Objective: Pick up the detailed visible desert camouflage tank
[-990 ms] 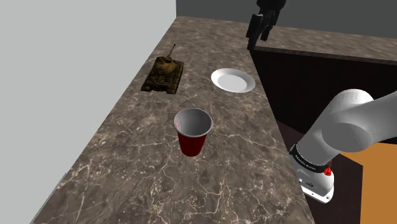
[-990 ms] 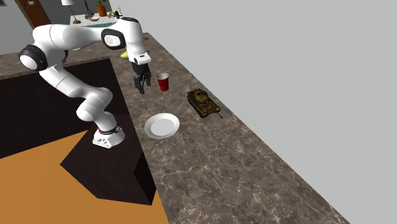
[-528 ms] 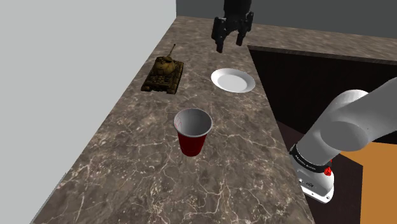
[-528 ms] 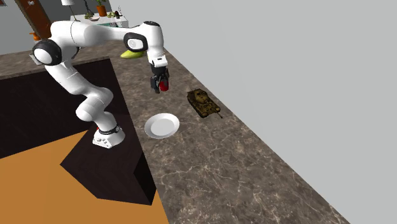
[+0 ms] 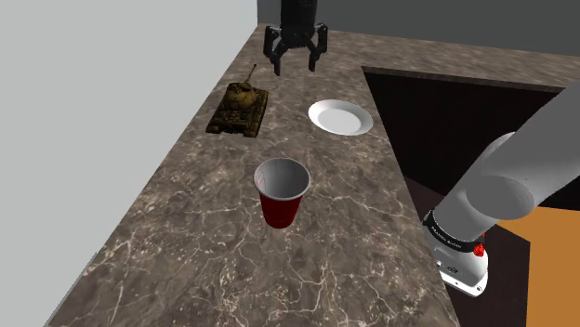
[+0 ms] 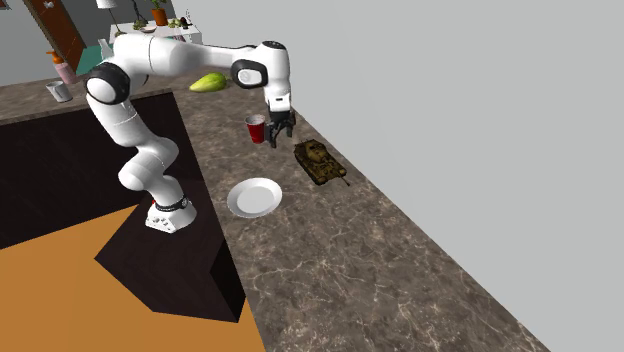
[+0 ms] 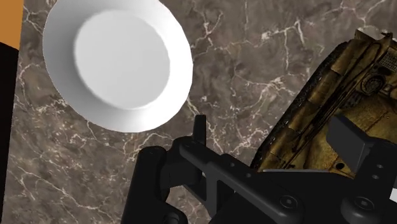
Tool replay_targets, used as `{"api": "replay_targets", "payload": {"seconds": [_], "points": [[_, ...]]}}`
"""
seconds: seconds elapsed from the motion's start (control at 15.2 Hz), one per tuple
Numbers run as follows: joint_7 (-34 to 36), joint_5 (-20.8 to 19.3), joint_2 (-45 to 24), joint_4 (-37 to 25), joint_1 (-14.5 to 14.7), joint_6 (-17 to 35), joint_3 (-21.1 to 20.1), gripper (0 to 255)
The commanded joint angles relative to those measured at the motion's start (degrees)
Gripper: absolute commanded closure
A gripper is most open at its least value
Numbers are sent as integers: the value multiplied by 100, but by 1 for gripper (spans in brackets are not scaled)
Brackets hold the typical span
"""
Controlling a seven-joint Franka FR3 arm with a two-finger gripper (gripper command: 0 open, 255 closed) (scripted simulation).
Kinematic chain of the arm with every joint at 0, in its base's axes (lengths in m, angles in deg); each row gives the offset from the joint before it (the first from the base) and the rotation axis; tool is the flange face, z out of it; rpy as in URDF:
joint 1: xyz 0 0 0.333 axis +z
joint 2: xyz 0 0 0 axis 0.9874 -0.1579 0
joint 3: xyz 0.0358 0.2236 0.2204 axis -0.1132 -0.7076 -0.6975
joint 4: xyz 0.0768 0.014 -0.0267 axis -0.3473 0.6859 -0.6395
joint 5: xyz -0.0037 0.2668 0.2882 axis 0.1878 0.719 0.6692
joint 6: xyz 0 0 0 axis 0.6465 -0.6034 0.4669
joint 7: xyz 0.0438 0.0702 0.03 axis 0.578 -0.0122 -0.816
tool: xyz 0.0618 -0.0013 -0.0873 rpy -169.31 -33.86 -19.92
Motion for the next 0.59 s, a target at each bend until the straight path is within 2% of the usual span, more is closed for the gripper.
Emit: {"api": "replay_targets", "payload": {"seconds": [0.0, 0.53], "points": [[462, -65, -508, -423, -29, 67, -65, 0], [1994, -356, -2446, -2442, 87, -40, -15, 0]]}}
